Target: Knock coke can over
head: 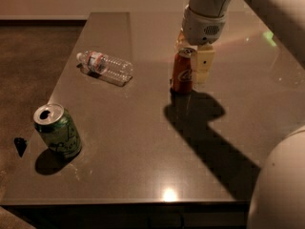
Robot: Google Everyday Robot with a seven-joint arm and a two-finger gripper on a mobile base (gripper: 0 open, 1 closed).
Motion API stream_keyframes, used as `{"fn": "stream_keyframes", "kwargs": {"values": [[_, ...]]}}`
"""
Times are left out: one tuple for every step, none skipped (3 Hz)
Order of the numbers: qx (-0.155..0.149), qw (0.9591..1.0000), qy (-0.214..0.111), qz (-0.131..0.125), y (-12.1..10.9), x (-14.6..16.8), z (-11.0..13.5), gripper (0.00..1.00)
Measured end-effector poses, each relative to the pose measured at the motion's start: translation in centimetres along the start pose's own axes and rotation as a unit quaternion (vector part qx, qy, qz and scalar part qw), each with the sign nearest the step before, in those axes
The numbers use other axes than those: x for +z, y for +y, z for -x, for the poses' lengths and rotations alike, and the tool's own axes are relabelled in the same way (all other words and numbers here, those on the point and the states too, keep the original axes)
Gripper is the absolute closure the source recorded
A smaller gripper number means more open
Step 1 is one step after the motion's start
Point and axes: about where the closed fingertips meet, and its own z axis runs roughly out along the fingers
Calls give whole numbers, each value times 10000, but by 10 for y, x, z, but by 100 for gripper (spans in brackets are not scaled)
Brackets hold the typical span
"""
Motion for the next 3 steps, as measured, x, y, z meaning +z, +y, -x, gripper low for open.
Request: {"fn": "stream_keyframes", "kwargs": {"values": [[-28,9998,-42,194,9,13,-7,0],[105,9994,-80,329,16,24,-17,0],[125,9993,-87,345,16,25,-18,0]]}}
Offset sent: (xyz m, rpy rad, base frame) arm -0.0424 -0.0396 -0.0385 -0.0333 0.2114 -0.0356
